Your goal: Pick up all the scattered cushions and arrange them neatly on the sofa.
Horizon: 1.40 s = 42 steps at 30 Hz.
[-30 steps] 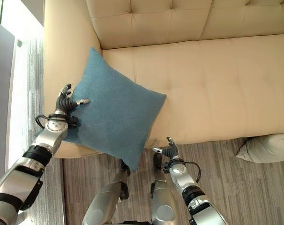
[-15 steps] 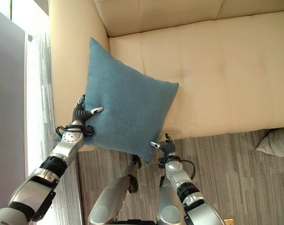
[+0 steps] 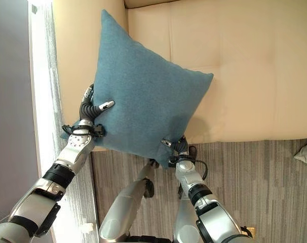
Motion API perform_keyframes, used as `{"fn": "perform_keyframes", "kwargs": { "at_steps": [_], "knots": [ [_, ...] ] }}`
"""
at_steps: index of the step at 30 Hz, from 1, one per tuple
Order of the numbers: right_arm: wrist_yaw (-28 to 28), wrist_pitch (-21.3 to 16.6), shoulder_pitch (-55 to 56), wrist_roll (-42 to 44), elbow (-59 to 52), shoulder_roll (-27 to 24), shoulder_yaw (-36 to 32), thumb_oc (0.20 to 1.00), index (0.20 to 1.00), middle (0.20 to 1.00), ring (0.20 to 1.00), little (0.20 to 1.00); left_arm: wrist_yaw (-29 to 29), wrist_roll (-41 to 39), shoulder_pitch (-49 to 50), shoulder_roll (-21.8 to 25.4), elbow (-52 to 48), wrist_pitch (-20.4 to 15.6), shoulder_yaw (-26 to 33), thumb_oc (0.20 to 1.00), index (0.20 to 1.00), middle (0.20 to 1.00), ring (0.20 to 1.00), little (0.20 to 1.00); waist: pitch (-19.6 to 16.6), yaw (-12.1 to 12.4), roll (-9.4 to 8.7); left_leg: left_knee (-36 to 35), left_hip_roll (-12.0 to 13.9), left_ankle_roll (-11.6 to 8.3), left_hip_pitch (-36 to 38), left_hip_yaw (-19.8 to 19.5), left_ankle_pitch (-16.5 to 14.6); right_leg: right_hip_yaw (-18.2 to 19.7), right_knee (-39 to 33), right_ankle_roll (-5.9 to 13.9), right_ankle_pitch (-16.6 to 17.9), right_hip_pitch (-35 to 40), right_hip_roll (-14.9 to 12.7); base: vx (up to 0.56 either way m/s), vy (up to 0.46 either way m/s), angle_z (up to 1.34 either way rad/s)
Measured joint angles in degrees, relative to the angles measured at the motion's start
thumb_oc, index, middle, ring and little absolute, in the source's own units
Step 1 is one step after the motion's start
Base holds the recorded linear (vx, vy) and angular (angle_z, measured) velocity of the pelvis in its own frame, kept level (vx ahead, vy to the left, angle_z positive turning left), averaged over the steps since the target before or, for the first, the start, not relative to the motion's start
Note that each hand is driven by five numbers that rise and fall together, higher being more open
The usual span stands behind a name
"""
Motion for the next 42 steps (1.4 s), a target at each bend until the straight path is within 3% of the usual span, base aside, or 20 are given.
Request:
{"fn": "perform_keyframes", "kwargs": {
  "at_steps": [2, 3, 4, 5, 6, 7, 8, 11, 13, 16, 19, 20, 25, 36, 42],
  "knots": [
    [0.0, -0.7, 0.0, 3.5, -1.5, 0.0, 1.4, 1.0, 1.0, 1.0, 1.0, 1.0, 1.1, -2.5, -0.1, -0.9, -0.2, -0.8, 0.2, 1.0, 1.0, 1.0, 1.0, 1.0, 0.0, 0.0, 0.0, 0.0, 0.0, -0.03, 0.0, -0.1, 0.1, -0.1, 0.0, 0.0, 0.0, 0.0, 0.0, 0.0, -0.016, 0.01],
    [0.0, -1.3, 0.0, 6.4, -2.7, 0.0, 2.0, 1.0, 1.0, 1.0, 1.0, 1.0, 1.6, -4.2, -0.2, -1.6, -0.5, -1.2, 0.6, 0.896, 0.896, 0.896, 0.896, 0.896, 0.0, 0.1, 0.0, 0.1, 0.0, 0.04, 0.0, -0.2, 0.1, -0.2, 0.0, 0.0, 0.0, 0.1, 0.0, 0.01, -0.032, 0.04],
    [0.0, -2.0, 0.0, 8.5, -3.3, 0.0, 2.5, 1.0, 1.0, 1.0, 1.0, 1.0, 1.8, -5.1, -0.2, -2.3, -0.9, -1.4, 1.1, 0.674, 0.674, 0.674, 0.674, 0.674, 0.0, 0.0, -0.01, 0.2, 0.0, 0.06, 0.0, -0.3, 0.1, -0.2, 0.0, -0.01, 0.0, 0.2, 0.0, 0.01, -0.053, 0.04],
    [0.0, -2.6, 0.0, 10.5, -3.9, 0.0, 2.8, 0.824, 0.824, 0.824, 0.824, 0.824, 2.1, -6.4, -0.2, -2.6, -1.3, -1.5, 1.5, 0.376, 0.376, 0.376, 0.376, 0.376, 0.0, -0.1, -0.01, 0.4, 0.0, 0.06, 0.0, -0.4, 0.2, -0.3, 0.0, -0.02, 0.1, 0.4, 0.0, 0.02, -0.06, 0.05],
    [0.0, -2.8, 0.2, 12.1, -4.7, 0.0, 2.8, 0.495, 0.495, 0.495, 0.495, 0.495, 2.2, -7.0, 0.3, -2.8, -1.3, -1.5, 1.6, 0.2, 0.2, 0.2, 0.2, 0.2, 0.0, -0.1, -0.02, 0.7, 0.1, 0.06, 0.1, -0.6, 0.1, -0.5, 0.0, -0.03, 0.1, 0.7, 0.0, 0.03, -0.066, 0.09],
    [0.0, -3.3, 0.7, 14.1, -5.8, 0.0, 3.0, 0.269, 0.269, 0.269, 0.269, 0.269, 2.2, -8.6, 0.6, -3.4, -2.1, -1.6, 1.7, 0.2, 0.2, 0.2, 0.2, 0.2, 0.0, -0.2, -0.03, 1.0, 0.1, 0.05, 0.2, -0.9, 0.1, -1.0, -0.1, -0.04, 0.1, 1.1, 0.0, 0.02, -0.056, 0.13],
    [0.0, -3.9, 1.3, 15.7, -6.7, 0.0, 3.0, 0.2, 0.2, 0.2, 0.2, 0.2, 2.2, -9.2, 1.1, -4.2, -2.9, -2.2, 1.9, 0.2, 0.2, 0.2, 0.2, 0.2, 0.0, -0.1, -0.06, 1.0, 0.2, 0.05, 0.4, -1.3, 0.1, -1.3, -0.1, -0.09, 0.0, 1.5, 0.1, 0.03, -0.056, 0.13],
    [0.0, -6.8, 1.8, 22.7, -7.2, 0.1, 2.9, 0.2, 0.2, 0.2, 0.2, 0.2, 2.2, -17.5, 5.0, -9.3, -4.9, -5.0, 3.9, 0.2, 0.2, 0.2, 0.2, 0.2, -0.1, -0.2, -0.26, 1.1, 0.3, 0.18, 2.0, -1.3, 0.3, -1.6, 0.1, -0.15, 0.0, 3.2, 0.2, -0.03, -0.045, 0.04],
    [0.0, -7.9, 3.0, 23.3, -9.5, 0.0, 2.5, 0.2, 0.2, 0.2, 0.2, 0.2, 2.2, -20.3, 7.5, -10.9, -7.4, -6.0, 4.4, 0.2, 0.2, 0.2, 0.2, 0.2, -0.2, -0.6, -0.5, 1.1, 0.3, -0.76, 2.7, -1.4, -0.4, -1.7, 0.1, -0.29, -0.1, 4.0, 0.2, 0.0, -0.057, -0.01],
    [0.0, -8.7, 7.6, 23.0, -13.8, 0.1, 2.7, 0.2, 0.2, 0.2, 0.2, 0.2, 2.0, -24.4, 14.5, -11.5, -7.5, -7.0, 4.7, 0.2, 0.2, 0.2, 0.2, 0.2, -1.6, -0.8, -2.43, 1.3, 0.8, -0.82, 6.0, -1.2, -0.4, -1.6, -0.1, -0.81, -0.5, 7.2, 0.5, 0.07, -0.101, -0.04],
    [0.1, -8.5, 10.5, 22.8, -16.4, -0.2, 2.7, 0.2, 0.2, 0.2, 0.2, 0.2, 1.6, -24.4, 17.8, -11.4, -8.3, -6.4, 4.6, 0.2, 0.2, 0.2, 0.2, 0.2, -2.6, -0.8, -3.14, 1.2, 1.0, -1.44, 7.4, -1.2, -0.8, -1.8, -0.2, -0.82, -0.6, 8.6, 0.7, 0.05, -0.089, 0.01],
    [0.1, -8.1, 13.8, 22.6, -17.6, -0.1, 3.2, 0.2, 0.2, 0.2, 0.2, 0.2, 1.4, -24.4, 20.9, -11.4, -8.6, -5.8, 4.1, 0.2, 0.2, 0.2, 0.2, 0.2, -5.0, -0.8, -3.99, 0.9, 0.9, -1.63, 8.7, -1.3, -1.0, -1.8, -1.0, -0.82, -0.6, 10.2, 0.7, 0.06, -0.126, 0.03],
    [0.2, -6.0, 19.0, 18.3, -24.9, -1.8, 1.7, 0.2, 0.2, 0.2, 0.2, 0.2, 0.7, -24.1, 25.0, -10.8, -13.2, -4.5, 4.0, 0.2, 0.2, 0.2, 0.2, 0.2, -6.6, -1.7, -4.59, -0.4, 0.7, -1.95, 13.6, -1.3, -1.4, -2.0, -3.9, -0.22, -0.2, 15.9, 0.7, 0.05, -0.092, 0.0],
    [4.7, -3.8, 27.7, 4.7, -40.9, -7.4, -5.9, 0.2, 0.2, 0.2, 0.2, 0.2, -4.0, -15.8, 31.2, -6.3, -25.7, -2.0, 3.1, 0.2, 0.2, 0.2, 0.2, 0.2, -15.3, -3.4, -4.85, -0.5, 2.0, -2.03, 19.1, -1.4, -2.7, -2.0, -4.5, -0.69, -1.6, 21.5, 2.1, 0.02, -0.124, -0.02],
    [5.6, -3.7, 31.1, 0.1, -43.2, -8.8, -9.4, 0.2, 0.2, 0.2, 0.2, 0.2, -5.4, -14.0, 33.2, -6.7, -27.2, -0.8, 2.2, 0.2, 0.2, 0.2, 0.2, 0.2, -18.4, -4.0, -4.53, -0.4, 4.5, -3.18, 20.5, -4.4, -2.1, -4.1, -4.5, -2.66, -3.0, 24.3, 5.0, -0.03, -0.209, 0.19]
  ]
}}
